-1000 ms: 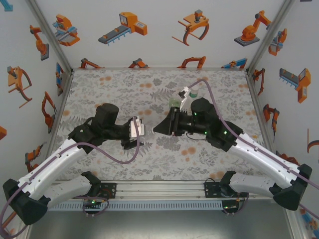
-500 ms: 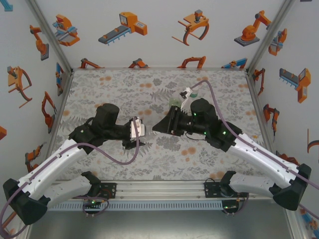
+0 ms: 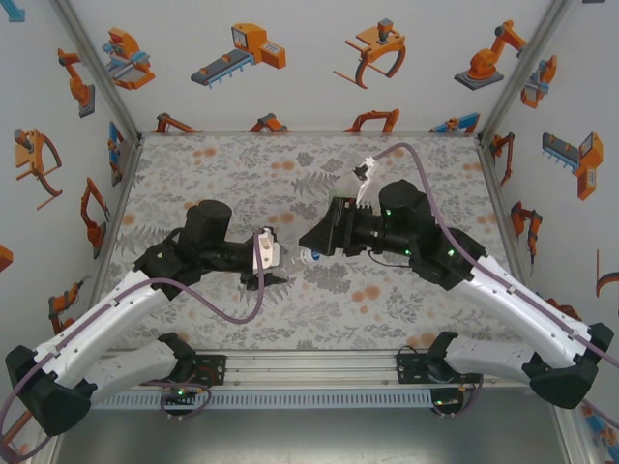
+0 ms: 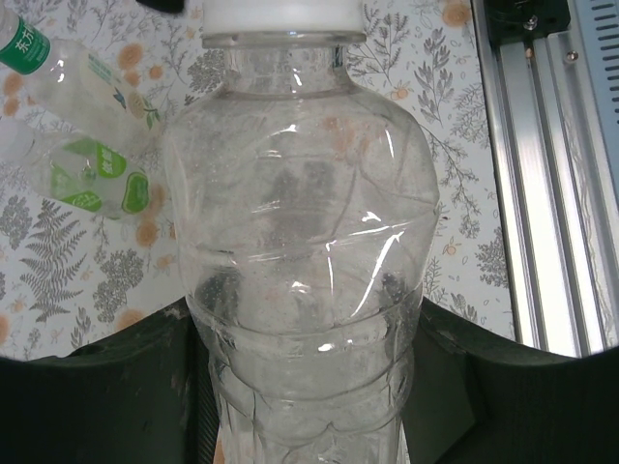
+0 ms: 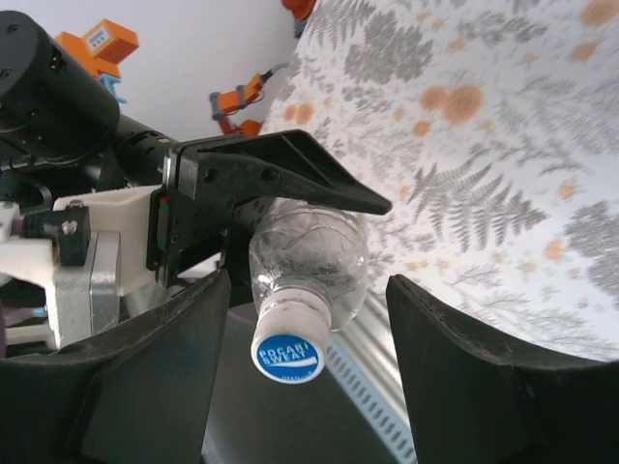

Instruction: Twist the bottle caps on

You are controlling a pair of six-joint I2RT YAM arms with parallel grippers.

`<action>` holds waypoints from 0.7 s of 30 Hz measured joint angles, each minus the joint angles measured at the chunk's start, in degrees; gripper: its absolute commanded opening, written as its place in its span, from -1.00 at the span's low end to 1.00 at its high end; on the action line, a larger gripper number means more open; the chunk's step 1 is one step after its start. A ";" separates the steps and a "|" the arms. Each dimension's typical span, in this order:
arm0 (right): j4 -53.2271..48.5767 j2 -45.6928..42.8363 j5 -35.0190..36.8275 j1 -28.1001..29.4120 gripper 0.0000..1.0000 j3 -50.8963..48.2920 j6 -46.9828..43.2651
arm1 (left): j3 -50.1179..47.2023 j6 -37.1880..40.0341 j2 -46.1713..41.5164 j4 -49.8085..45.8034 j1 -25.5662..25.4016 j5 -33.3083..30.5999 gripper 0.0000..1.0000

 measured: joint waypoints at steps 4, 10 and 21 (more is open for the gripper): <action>-2.99 -1.09 1.95 -0.11 0.18 3.63 -7.85 | 0.00 0.00 0.00 0.02 0.00 0.24 -1.00; -3.56 -1.70 -3.17 -0.33 0.08 6.16 -25.55 | 0.00 0.00 0.00 0.13 0.00 0.55 -1.00; -6.84 -1.38 -20.28 -0.31 0.06 6.93 -63.17 | 0.00 0.00 0.00 0.13 0.00 0.90 -1.00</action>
